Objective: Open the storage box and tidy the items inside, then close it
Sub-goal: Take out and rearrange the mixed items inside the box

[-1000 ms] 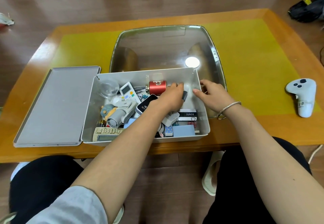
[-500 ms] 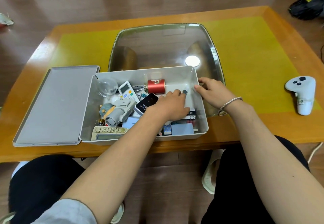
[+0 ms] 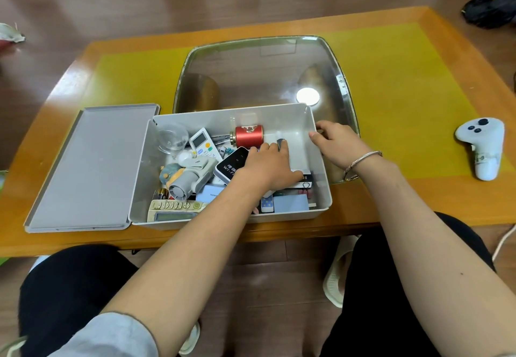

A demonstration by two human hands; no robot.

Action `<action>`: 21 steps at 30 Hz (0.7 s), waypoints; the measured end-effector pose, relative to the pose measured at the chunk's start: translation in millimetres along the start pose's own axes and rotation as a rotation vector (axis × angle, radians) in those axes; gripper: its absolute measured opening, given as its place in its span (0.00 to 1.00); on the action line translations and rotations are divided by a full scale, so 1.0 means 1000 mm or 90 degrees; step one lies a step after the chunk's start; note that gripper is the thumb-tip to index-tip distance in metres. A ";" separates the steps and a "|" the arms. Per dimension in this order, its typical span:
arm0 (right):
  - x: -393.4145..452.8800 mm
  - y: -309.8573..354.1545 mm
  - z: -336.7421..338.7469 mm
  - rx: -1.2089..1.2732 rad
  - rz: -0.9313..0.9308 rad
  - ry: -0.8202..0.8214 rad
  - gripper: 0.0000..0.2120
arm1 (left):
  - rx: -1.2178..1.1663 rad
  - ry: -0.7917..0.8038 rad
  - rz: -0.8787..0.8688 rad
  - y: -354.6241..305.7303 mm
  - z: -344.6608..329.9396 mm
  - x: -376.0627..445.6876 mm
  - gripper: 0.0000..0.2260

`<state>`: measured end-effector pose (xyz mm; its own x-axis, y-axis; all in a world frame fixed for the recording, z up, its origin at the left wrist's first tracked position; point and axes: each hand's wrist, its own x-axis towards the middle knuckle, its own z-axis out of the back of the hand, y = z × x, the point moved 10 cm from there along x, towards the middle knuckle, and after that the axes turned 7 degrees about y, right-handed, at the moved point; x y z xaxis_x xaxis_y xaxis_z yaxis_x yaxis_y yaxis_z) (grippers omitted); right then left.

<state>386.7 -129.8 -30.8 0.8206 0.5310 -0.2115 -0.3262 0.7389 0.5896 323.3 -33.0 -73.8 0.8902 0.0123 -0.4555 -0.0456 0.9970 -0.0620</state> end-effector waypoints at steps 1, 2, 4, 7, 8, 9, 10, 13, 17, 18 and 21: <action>0.000 0.000 0.000 0.002 -0.001 0.002 0.16 | 0.001 0.002 -0.005 -0.001 -0.001 0.000 0.38; 0.000 0.000 -0.001 0.003 0.000 0.004 0.15 | 0.002 0.002 -0.015 -0.003 -0.001 0.000 0.38; 0.000 0.000 -0.001 0.008 -0.001 0.009 0.15 | -0.003 -0.007 -0.027 -0.006 -0.001 -0.002 0.38; 0.000 -0.001 -0.001 0.005 -0.002 0.010 0.15 | -0.004 -0.025 -0.023 -0.010 0.000 -0.005 0.38; 0.000 0.000 -0.001 0.004 -0.001 0.009 0.15 | -0.003 -0.031 -0.024 -0.011 0.000 -0.006 0.37; 0.000 0.000 -0.001 0.003 -0.001 0.009 0.15 | -0.003 -0.037 -0.026 -0.012 0.001 -0.006 0.36; 0.000 0.000 -0.001 0.002 -0.001 0.010 0.15 | -0.005 -0.042 -0.029 -0.013 0.001 -0.007 0.34; 0.000 0.001 0.000 -0.003 0.002 0.010 0.15 | -0.011 -0.050 -0.037 -0.017 0.002 -0.005 0.32; 0.001 0.002 0.001 -0.010 0.003 0.001 0.14 | 0.002 -0.040 -0.060 -0.023 0.002 0.003 0.36; 0.001 0.002 0.001 -0.012 0.003 0.000 0.15 | 0.001 -0.037 -0.062 -0.024 0.002 0.006 0.37; 0.002 0.002 0.001 -0.017 0.003 -0.002 0.15 | -0.019 -0.020 -0.063 -0.025 0.001 0.012 0.37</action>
<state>388.2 -128.2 -28.9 0.8207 0.5330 -0.2059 -0.3421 0.7470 0.5701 335.3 -57.8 -76.6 0.9048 -0.0837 -0.4175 0.0307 0.9908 -0.1320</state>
